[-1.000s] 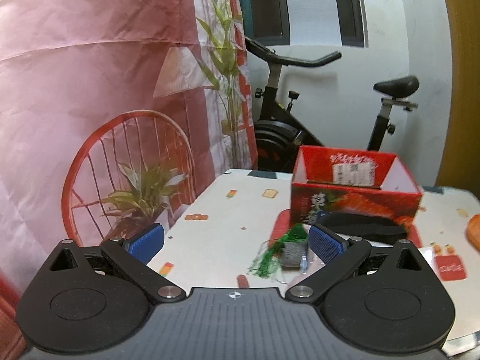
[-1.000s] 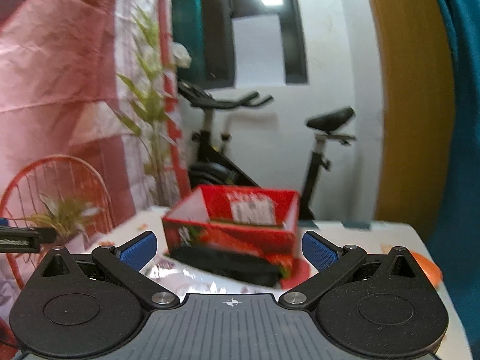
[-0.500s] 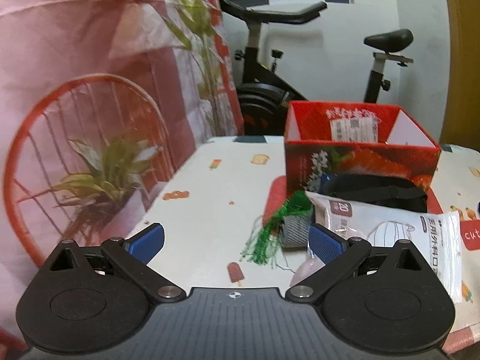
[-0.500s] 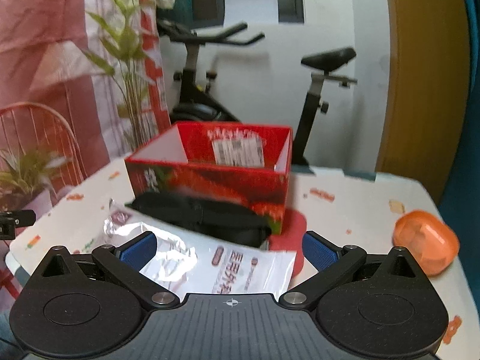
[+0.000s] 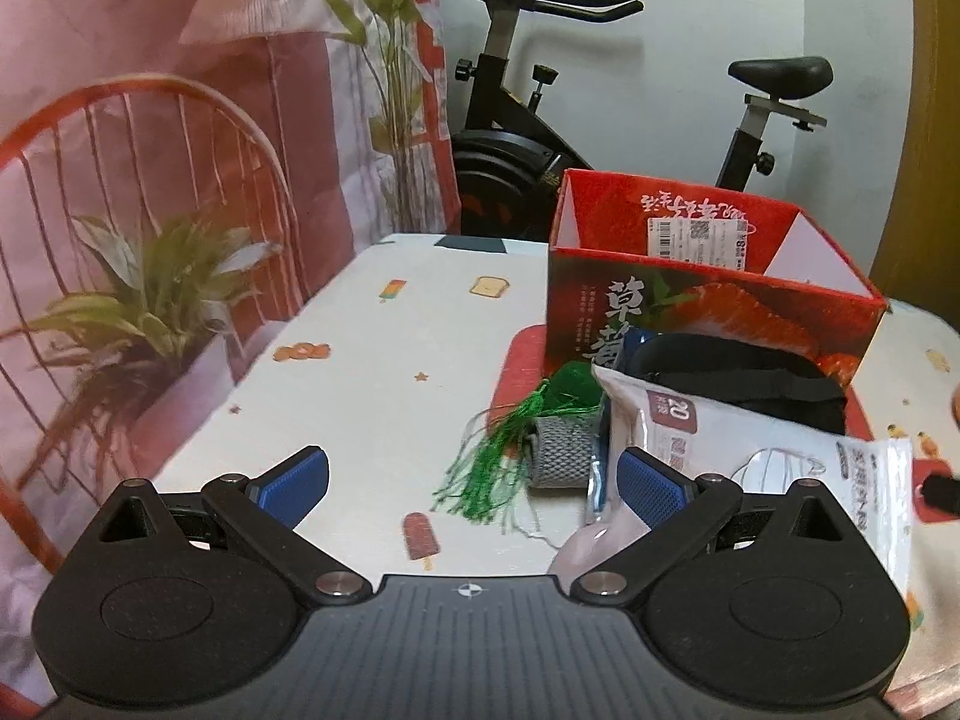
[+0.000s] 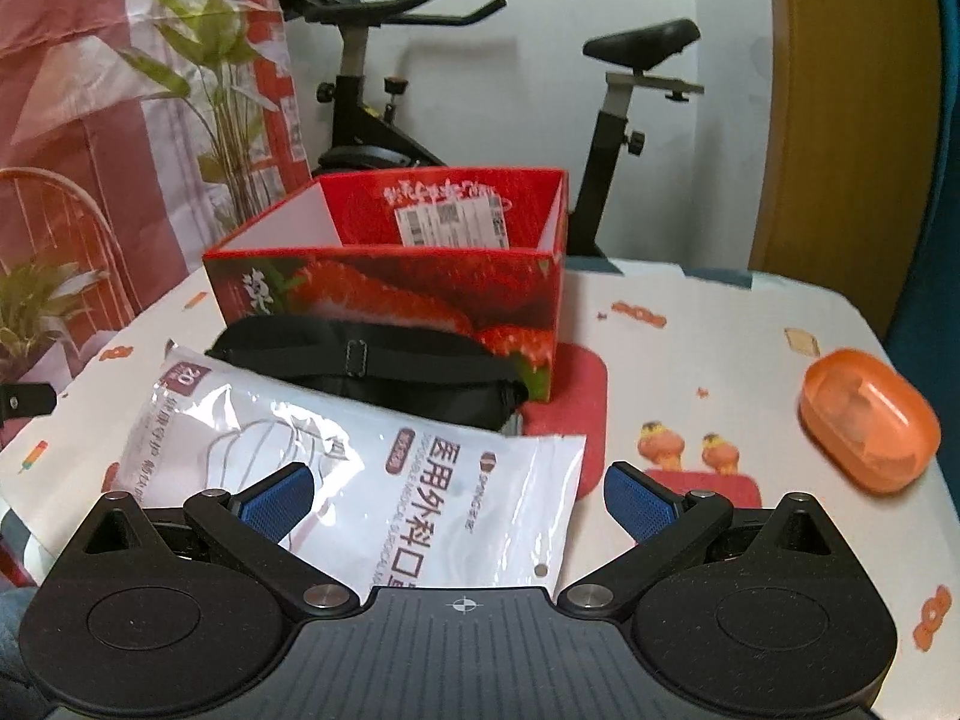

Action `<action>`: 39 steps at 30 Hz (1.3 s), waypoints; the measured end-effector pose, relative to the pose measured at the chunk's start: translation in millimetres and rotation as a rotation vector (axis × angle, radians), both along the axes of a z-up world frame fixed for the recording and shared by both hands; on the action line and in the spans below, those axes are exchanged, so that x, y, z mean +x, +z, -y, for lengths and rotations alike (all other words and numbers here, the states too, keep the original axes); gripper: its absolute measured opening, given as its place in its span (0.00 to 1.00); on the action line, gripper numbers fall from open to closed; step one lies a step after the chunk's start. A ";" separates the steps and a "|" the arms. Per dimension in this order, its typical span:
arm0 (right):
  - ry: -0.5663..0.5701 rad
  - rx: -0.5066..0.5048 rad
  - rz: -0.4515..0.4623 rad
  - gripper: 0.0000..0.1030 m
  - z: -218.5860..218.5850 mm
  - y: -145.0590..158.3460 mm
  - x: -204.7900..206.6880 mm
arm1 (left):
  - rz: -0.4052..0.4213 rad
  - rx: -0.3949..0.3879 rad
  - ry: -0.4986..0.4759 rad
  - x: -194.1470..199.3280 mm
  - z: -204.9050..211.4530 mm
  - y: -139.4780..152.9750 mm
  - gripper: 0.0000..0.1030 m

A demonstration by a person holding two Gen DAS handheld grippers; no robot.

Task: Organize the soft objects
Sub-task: 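Move the left tool toward the white mask bag and open its fingers, then close the left gripper on the white mask bag's edge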

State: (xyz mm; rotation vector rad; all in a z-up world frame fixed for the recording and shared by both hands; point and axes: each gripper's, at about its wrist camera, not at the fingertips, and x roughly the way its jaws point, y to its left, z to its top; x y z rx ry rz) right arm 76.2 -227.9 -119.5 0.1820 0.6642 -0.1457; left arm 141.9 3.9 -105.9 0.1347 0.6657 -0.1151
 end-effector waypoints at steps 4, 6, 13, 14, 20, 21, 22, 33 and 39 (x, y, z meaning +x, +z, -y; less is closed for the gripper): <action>-0.033 -0.002 -0.025 1.00 2.6 -9.9 2.5 | -0.048 -0.029 0.001 14.1 -0.5 -6.1 1.00; -0.063 -0.004 -0.048 1.00 5.7 -15.9 4.7 | -0.076 -0.040 -0.005 21.0 -0.7 -11.3 1.00; -0.067 0.018 -0.087 0.94 18.6 -29.7 14.9 | -0.161 -0.023 -0.023 35.2 7.9 -27.2 1.00; -0.058 0.022 -0.091 0.93 19.4 -30.7 17.2 | -0.165 -0.028 -0.020 35.1 7.8 -28.6 1.00; -0.016 0.073 -0.131 0.89 22.2 -41.1 28.9 | -0.164 -0.021 -0.048 37.2 13.7 -31.1 0.97; -0.011 0.085 -0.138 0.89 22.7 -43.6 30.2 | -0.163 -0.032 -0.059 37.3 13.6 -30.1 0.96; -0.006 0.094 -0.144 0.89 23.0 -45.9 31.3 | -0.160 -0.047 -0.073 38.2 13.3 -28.8 0.93; 0.034 0.168 -0.180 0.92 22.4 -70.8 37.2 | -0.139 -0.068 -0.212 38.5 40.0 -37.3 0.51; 0.034 0.205 -0.179 0.92 26.2 -76.6 39.9 | -0.178 -0.144 -0.259 37.2 37.5 -56.5 0.50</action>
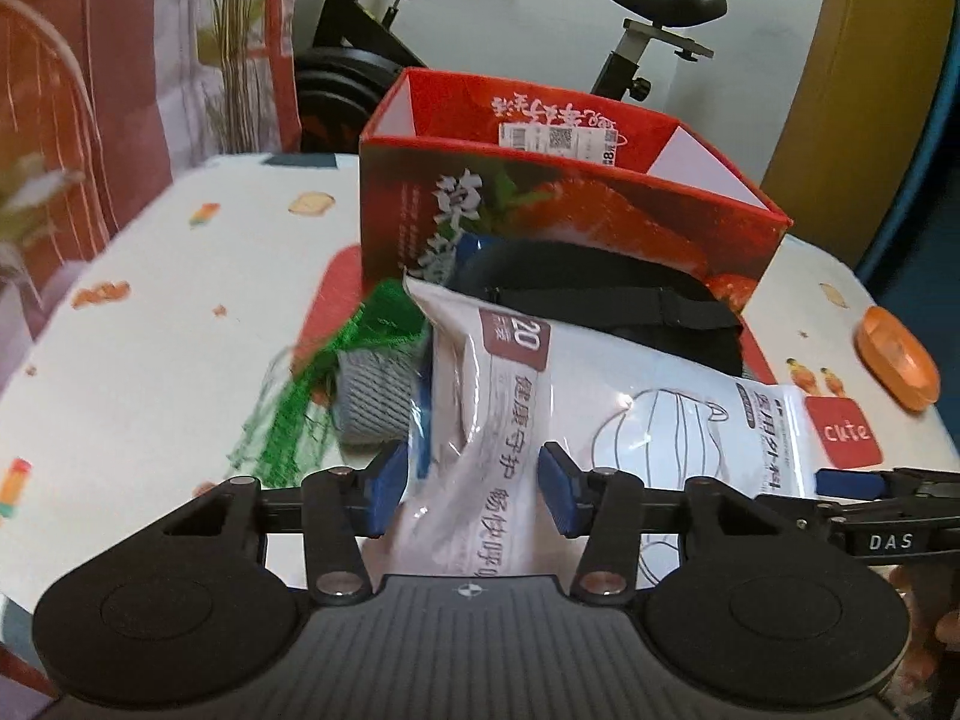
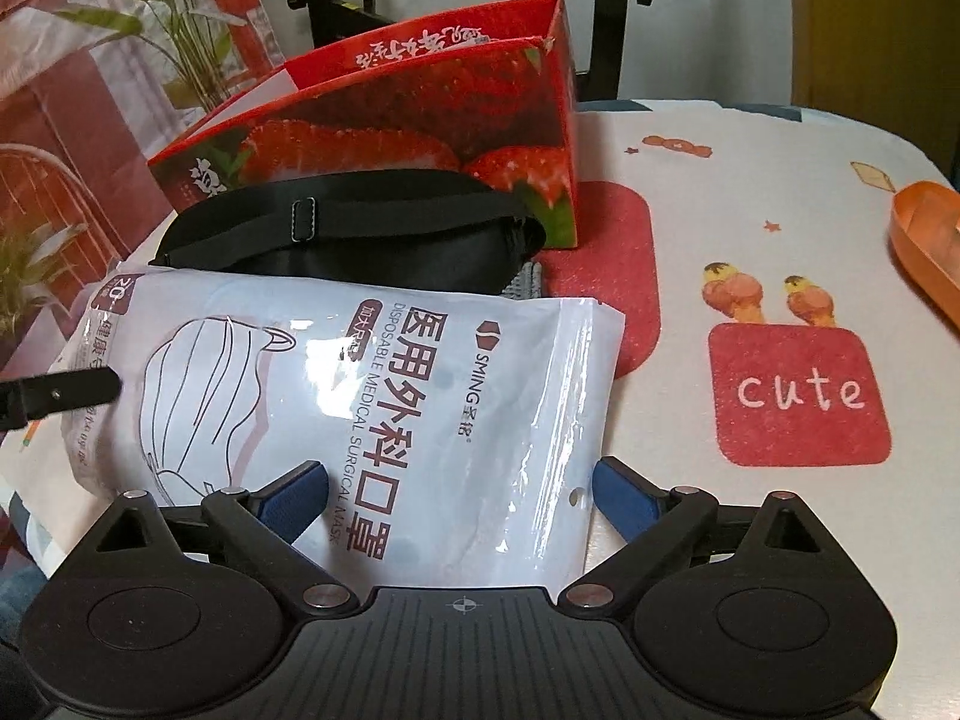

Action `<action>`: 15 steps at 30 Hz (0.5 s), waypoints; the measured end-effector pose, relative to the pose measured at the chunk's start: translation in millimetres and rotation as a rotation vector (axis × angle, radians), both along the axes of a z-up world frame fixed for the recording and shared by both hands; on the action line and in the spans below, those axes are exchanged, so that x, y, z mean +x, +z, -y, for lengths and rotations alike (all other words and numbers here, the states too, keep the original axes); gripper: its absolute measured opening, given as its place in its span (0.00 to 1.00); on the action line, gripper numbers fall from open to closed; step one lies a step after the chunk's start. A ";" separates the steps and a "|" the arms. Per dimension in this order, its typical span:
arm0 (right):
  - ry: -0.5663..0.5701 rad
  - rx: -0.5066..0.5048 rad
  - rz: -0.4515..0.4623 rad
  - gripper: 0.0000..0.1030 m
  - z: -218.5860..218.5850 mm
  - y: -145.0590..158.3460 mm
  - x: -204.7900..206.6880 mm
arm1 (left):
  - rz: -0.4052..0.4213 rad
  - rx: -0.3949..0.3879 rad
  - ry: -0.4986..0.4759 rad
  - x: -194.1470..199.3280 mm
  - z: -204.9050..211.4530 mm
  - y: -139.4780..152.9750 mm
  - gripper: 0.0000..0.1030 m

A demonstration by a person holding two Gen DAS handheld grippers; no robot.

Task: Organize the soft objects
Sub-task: 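Close the left gripper on the white mask bag's edge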

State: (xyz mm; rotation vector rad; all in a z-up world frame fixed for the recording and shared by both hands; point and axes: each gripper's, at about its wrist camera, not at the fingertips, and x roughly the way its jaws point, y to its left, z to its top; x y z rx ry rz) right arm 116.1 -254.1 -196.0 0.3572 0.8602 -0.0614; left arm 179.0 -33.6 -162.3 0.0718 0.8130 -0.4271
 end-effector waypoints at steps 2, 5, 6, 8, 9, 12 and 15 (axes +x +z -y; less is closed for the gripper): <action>0.002 0.010 0.000 0.92 0.2 -1.3 1.4 | -0.024 -0.029 -0.006 1.8 -3.3 -5.0 0.50; 0.013 0.015 0.001 0.92 -1.4 -3.4 3.1 | -0.069 -0.053 -0.012 4.1 -5.7 -14.5 0.50; 0.019 0.013 0.000 0.92 -2.3 -4.3 3.5 | -0.083 -0.064 -0.009 3.6 -6.7 -17.8 0.50; 0.027 0.005 -0.001 0.92 -3.2 -5.2 4.1 | -0.112 -0.085 0.000 1.5 -8.9 -25.1 0.50; 0.031 0.003 0.001 0.92 -3.5 -4.9 4.4 | -0.125 -0.095 0.004 0.1 -10.9 -28.5 0.50; 0.033 0.008 0.009 0.92 -2.7 -3.5 3.9 | -0.168 -0.122 0.006 -1.1 -15.5 -37.8 0.50; 0.038 0.004 0.008 0.89 -3.9 -1.9 3.3 | -0.192 -0.138 0.006 0.6 -18.6 -43.7 0.50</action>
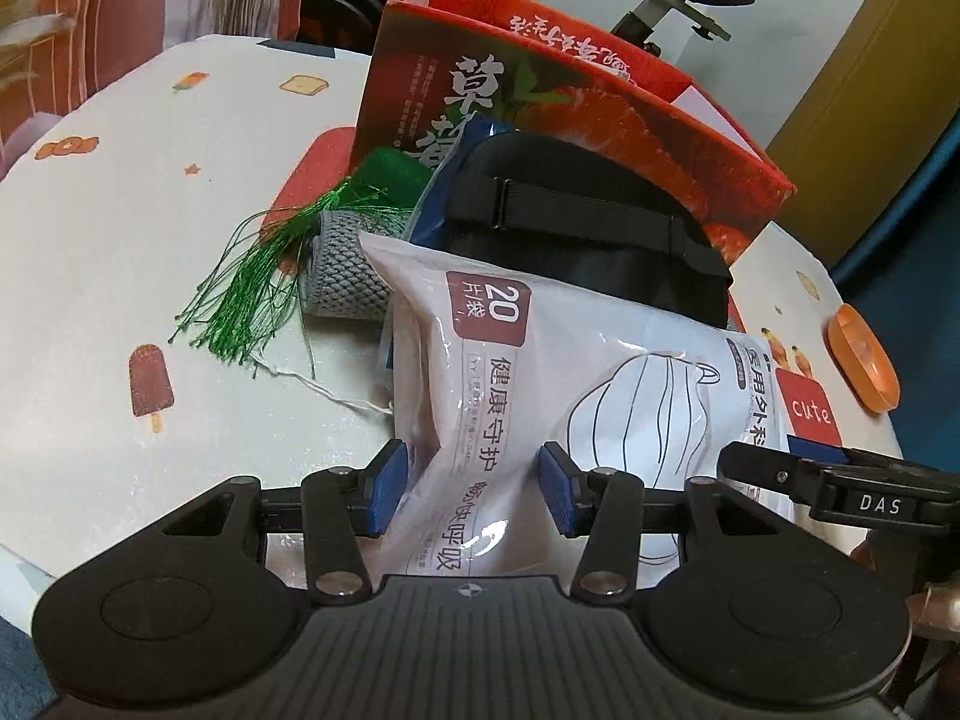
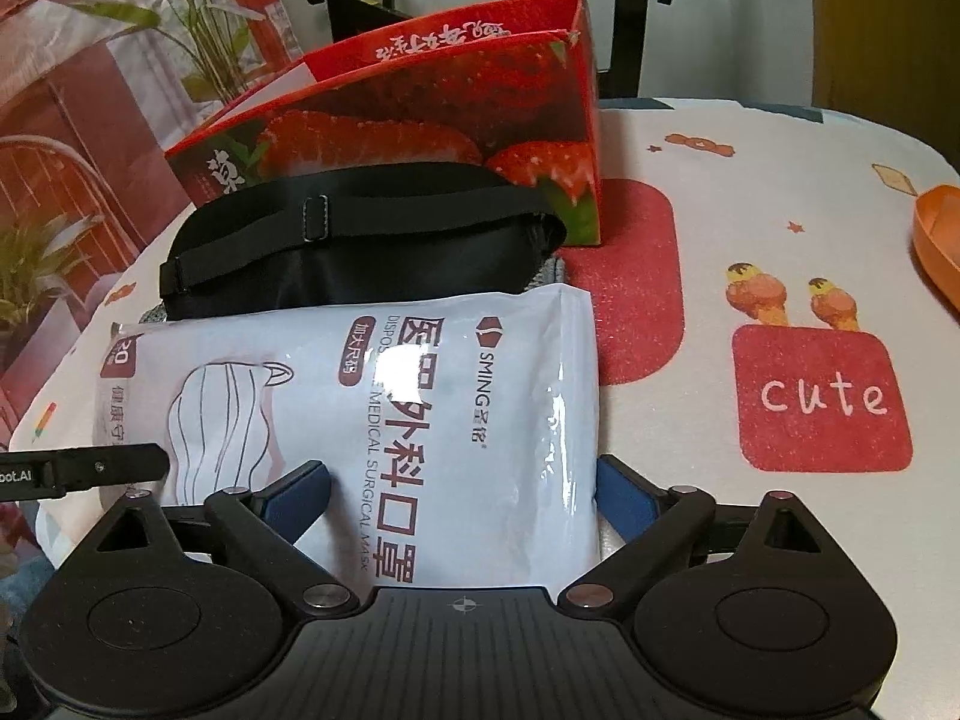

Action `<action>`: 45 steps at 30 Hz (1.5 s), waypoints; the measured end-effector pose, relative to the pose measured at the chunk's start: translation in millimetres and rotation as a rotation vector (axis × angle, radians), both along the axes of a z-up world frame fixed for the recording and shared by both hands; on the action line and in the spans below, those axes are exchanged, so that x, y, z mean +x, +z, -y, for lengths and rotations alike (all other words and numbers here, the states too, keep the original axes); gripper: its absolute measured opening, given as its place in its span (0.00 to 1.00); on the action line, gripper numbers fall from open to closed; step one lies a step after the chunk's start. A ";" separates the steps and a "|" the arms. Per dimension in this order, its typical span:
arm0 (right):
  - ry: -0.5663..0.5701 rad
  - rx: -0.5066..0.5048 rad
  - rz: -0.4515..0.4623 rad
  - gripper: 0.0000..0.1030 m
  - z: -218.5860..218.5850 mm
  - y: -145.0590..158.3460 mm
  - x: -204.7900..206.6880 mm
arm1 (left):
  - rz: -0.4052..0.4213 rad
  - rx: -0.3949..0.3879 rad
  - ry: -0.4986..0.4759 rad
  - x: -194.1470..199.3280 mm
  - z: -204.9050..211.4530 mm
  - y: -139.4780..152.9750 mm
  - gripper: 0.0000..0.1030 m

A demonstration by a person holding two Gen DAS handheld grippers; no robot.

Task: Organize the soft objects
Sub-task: 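Close the left gripper on the white mask bag's edge, then lift the white mask bag with the left gripper over the red box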

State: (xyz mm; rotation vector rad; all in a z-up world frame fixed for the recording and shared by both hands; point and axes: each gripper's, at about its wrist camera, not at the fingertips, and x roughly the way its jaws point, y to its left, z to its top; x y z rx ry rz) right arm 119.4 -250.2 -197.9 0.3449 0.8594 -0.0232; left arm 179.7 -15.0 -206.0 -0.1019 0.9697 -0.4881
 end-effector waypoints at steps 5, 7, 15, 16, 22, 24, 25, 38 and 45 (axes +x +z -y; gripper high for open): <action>0.028 -0.026 -0.008 0.84 -2.7 4.5 -1.6 | -0.001 0.006 -0.006 -0.9 2.3 -0.8 0.50; 0.050 -0.023 -0.026 0.84 -1.9 4.4 -0.9 | -0.008 -0.004 0.002 0.6 -0.2 -0.9 0.50; 0.153 -0.050 -0.050 0.84 -4.7 -2.7 0.9 | -0.020 -0.006 0.007 1.5 2.4 -1.5 0.50; 0.154 -0.042 -0.047 0.84 -3.8 -4.6 0.9 | -0.018 -0.001 0.004 1.4 2.4 -1.8 0.50; 0.170 -0.028 -0.041 0.75 -5.2 -1.1 1.3 | -0.014 0.026 -0.023 1.9 7.1 -2.2 0.53; 0.182 -0.020 -0.033 0.71 -7.3 4.1 0.0 | -0.013 0.041 -0.030 0.5 10.2 -0.9 0.53; 0.189 -0.031 -0.029 0.71 -9.2 6.9 -0.4 | -0.015 0.041 -0.030 0.1 10.3 -0.4 0.53; 0.264 -0.115 0.051 0.61 -18.5 53.7 -14.0 | 0.051 -0.012 -0.035 -9.5 -4.5 32.8 0.53; 0.312 -0.168 0.147 0.60 -21.5 91.7 -14.6 | 0.146 -0.050 -0.036 -15.1 -15.6 69.8 0.53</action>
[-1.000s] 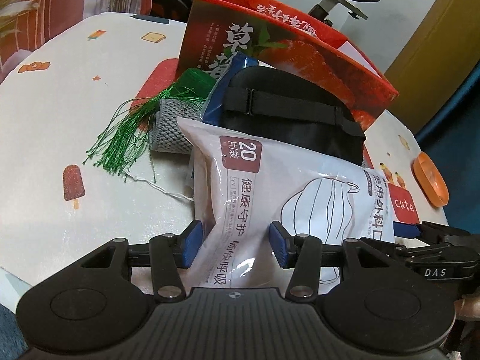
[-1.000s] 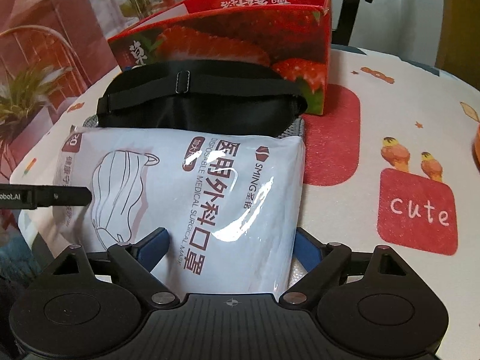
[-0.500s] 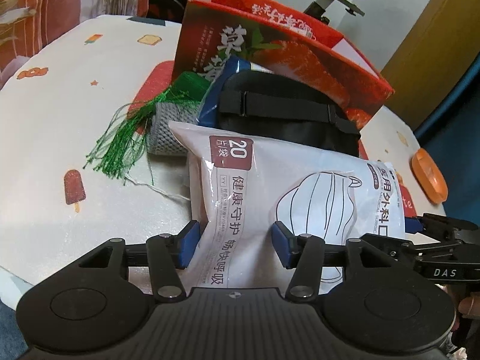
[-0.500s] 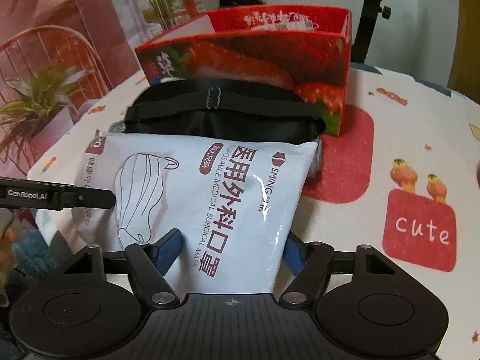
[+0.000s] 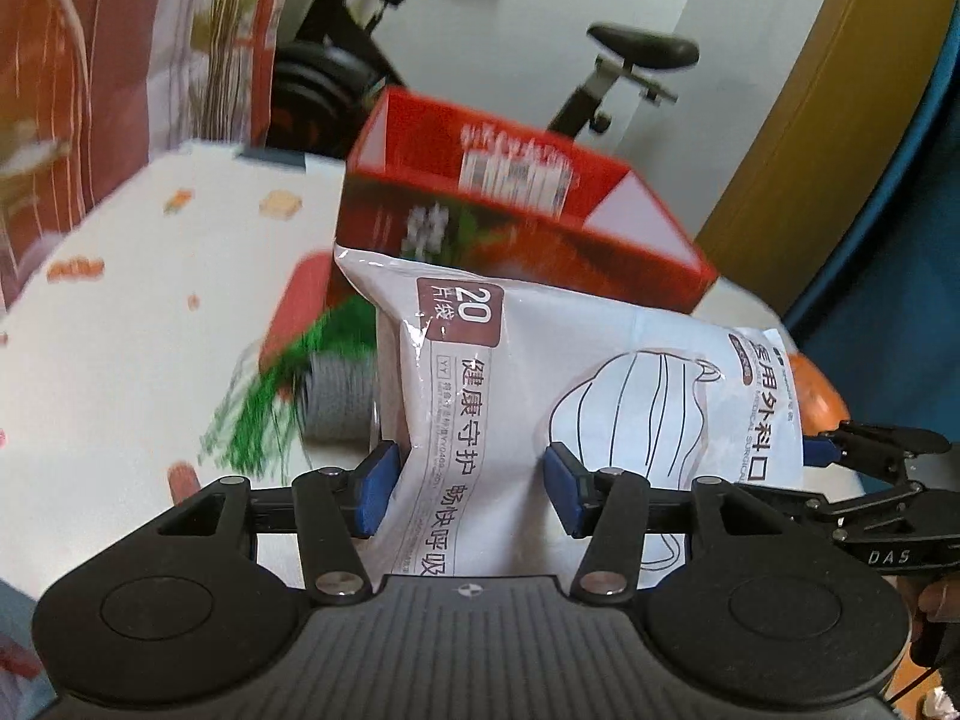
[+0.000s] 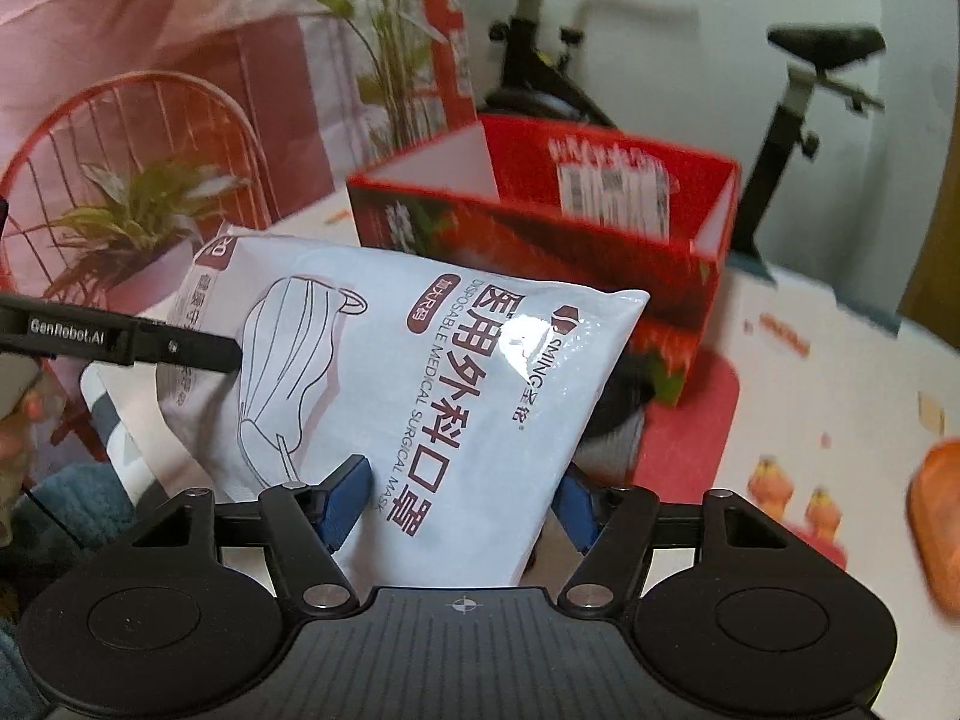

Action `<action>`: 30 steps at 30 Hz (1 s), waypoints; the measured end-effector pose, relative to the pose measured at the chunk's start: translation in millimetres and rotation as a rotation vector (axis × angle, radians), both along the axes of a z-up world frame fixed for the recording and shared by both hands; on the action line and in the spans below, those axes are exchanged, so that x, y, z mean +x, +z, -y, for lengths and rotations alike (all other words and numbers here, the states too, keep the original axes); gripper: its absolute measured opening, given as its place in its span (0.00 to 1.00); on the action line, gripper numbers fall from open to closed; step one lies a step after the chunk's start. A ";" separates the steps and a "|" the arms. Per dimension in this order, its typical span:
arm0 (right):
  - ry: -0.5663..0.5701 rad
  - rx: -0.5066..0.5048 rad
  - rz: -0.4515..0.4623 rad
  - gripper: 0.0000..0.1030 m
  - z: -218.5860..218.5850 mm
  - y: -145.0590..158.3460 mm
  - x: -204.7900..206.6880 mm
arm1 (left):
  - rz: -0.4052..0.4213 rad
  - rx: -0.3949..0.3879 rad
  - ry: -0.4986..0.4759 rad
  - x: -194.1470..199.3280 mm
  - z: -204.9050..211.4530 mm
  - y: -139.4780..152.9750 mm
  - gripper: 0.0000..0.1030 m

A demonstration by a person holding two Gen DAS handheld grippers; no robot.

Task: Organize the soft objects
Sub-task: 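Lift the white mask bag with the left gripper over the red box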

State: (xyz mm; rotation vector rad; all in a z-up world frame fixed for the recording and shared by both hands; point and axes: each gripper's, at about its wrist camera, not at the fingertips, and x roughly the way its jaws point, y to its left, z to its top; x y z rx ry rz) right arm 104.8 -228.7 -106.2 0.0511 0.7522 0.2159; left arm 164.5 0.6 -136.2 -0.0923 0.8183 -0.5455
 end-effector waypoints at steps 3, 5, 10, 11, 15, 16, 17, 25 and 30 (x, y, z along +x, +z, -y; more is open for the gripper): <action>0.011 -0.021 0.043 0.60 0.9 17.1 8.9 | 0.051 -0.012 0.002 2.5 0.1 19.8 0.53; 0.014 -0.035 0.071 0.60 2.7 28.2 16.0 | 0.089 -0.011 -0.002 6.5 2.6 33.0 0.54; 0.023 -0.090 0.133 0.59 8.5 52.9 35.9 | 0.141 -0.028 -0.009 19.3 9.1 57.4 0.54; 0.027 -0.101 0.144 0.59 9.2 57.4 39.9 | 0.146 -0.035 -0.009 23.0 10.1 60.4 0.54; 0.031 -0.130 0.183 0.59 13.5 71.7 57.3 | 0.170 -0.056 -0.001 38.1 15.8 70.3 0.54; 0.029 -0.136 0.189 0.59 15.2 74.6 62.9 | 0.174 -0.061 0.002 43.1 17.9 73.6 0.54; 0.027 -0.144 0.194 0.59 15.5 75.9 68.1 | 0.179 -0.064 0.006 47.9 20.2 75.9 0.54; 0.017 -0.219 0.223 0.59 33.3 86.3 130.6 | 0.222 -0.087 0.024 100.6 43.4 89.5 0.54; -0.001 -0.265 0.225 0.59 52.7 80.0 182.9 | 0.236 -0.081 0.019 148.0 64.3 88.9 0.54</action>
